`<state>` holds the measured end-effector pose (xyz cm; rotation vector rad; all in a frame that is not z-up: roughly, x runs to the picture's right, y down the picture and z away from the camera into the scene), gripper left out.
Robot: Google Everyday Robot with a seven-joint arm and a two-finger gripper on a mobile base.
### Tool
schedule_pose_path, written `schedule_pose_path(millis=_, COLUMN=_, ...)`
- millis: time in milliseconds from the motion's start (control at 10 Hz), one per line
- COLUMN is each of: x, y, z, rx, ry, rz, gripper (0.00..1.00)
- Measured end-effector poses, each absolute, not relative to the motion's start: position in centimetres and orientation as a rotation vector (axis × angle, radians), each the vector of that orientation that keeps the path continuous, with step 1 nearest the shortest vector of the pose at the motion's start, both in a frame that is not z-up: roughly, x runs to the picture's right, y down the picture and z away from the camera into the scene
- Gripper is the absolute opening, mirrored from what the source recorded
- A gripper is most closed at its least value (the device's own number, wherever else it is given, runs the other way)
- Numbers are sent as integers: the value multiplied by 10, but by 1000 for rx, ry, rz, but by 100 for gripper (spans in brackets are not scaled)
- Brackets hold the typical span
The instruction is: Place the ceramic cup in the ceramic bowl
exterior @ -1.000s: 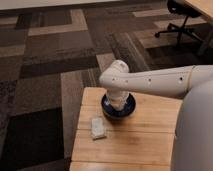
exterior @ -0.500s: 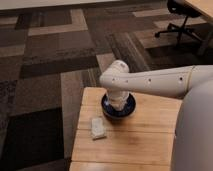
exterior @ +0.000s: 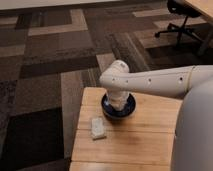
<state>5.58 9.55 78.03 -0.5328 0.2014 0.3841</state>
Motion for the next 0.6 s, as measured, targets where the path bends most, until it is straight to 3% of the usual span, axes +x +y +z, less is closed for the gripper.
schedule_pose_path(millis=200, x=56, y=95, z=780, rx=-533, ry=201, rz=384, gripper=0)
schedule_pose_path(millis=500, x=57, y=91, z=778, rx=-519, ry=209, rz=383, gripper=38)
schedule_pose_path(millis=600, x=58, y=88, z=776, rx=-509, ry=212, rz=383, gripper=44)
